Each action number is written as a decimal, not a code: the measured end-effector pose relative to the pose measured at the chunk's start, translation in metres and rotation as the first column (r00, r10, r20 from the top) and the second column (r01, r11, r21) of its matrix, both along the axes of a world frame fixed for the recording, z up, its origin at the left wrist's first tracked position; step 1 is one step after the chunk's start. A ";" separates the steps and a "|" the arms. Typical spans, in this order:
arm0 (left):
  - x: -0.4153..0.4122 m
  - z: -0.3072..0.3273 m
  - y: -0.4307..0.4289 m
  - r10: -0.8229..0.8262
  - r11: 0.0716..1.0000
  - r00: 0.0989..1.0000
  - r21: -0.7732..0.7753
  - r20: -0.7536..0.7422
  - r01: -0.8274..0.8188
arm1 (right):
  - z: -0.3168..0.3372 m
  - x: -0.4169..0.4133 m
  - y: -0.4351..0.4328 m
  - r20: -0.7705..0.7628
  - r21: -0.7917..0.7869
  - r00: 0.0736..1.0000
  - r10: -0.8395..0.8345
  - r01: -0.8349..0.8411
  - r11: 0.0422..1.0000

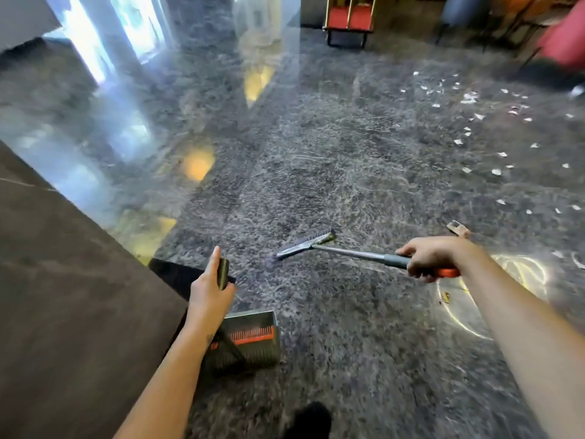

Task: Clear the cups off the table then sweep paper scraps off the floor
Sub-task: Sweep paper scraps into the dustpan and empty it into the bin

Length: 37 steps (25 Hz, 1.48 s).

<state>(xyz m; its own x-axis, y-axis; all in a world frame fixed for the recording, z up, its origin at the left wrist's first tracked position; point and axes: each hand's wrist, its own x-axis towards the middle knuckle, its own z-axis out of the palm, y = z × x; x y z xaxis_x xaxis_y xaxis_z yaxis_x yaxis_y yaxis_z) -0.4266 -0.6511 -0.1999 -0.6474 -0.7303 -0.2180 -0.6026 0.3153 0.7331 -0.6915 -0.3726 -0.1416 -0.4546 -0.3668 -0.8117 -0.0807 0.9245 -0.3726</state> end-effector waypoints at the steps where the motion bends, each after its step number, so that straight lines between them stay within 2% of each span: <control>1: -0.022 0.001 0.007 -0.047 0.999 0.999 0.008 -0.001 0.047 | -0.009 -0.006 0.019 0.016 -0.045 0.990 -0.139 0.139 0.989; 4: -0.091 0.004 0.034 -0.203 0.979 0.979 -0.019 -0.024 0.203 | -0.034 -0.014 0.078 0.067 -0.151 0.856 -0.513 0.517 0.843; 7: -0.161 0.007 0.066 -0.384 0.921 0.922 -0.088 -0.050 0.379 | -0.058 -0.015 0.130 0.222 -0.206 0.583 -0.782 0.811 0.547; 10: -0.226 0.006 0.095 -0.551 0.822 0.834 -0.161 0.015 0.546 | -0.068 -0.016 0.171 0.402 -0.256 0.330 -0.854 0.936 0.241; 14: -0.329 -0.003 0.136 -0.699 0.700 0.715 -0.178 0.027 0.691 | -0.072 -0.049 0.222 0.556 -0.261 -0.011 -0.831 0.947 -0.187; 16: -0.383 -0.007 0.153 -0.720 0.686 0.694 -0.157 0.000 0.711 | -0.074 -0.076 0.242 0.567 -0.241 -0.127 -0.814 0.919 -0.311; 20: -0.495 -0.005 0.177 -0.768 0.634 0.641 -0.161 -0.011 0.756 | -0.078 -0.141 0.270 0.558 -0.184 -0.303 -0.773 0.862 -0.472; 23: -0.584 -0.005 0.198 -0.843 0.523 0.536 -0.160 0.048 0.837 | -0.083 -0.188 0.277 0.607 -0.125 -0.454 -0.652 0.755 -0.643; 27: -0.652 -0.012 0.239 -0.929 0.344 0.362 -0.177 0.082 0.922 | -0.092 -0.225 0.290 0.601 -0.120 -0.577 -0.553 0.619 -0.776; 31: -0.718 -0.025 0.292 -0.982 0.122 0.140 -0.137 0.127 0.983 | -0.099 -0.255 0.321 0.520 -0.166 -0.637 -0.569 0.578 -0.799; 37: -0.802 -0.027 0.368 -0.984 -0.101 -0.086 -0.091 0.153 0.991 | -0.093 -0.297 0.374 0.303 -0.199 -0.665 -0.682 0.656 -0.728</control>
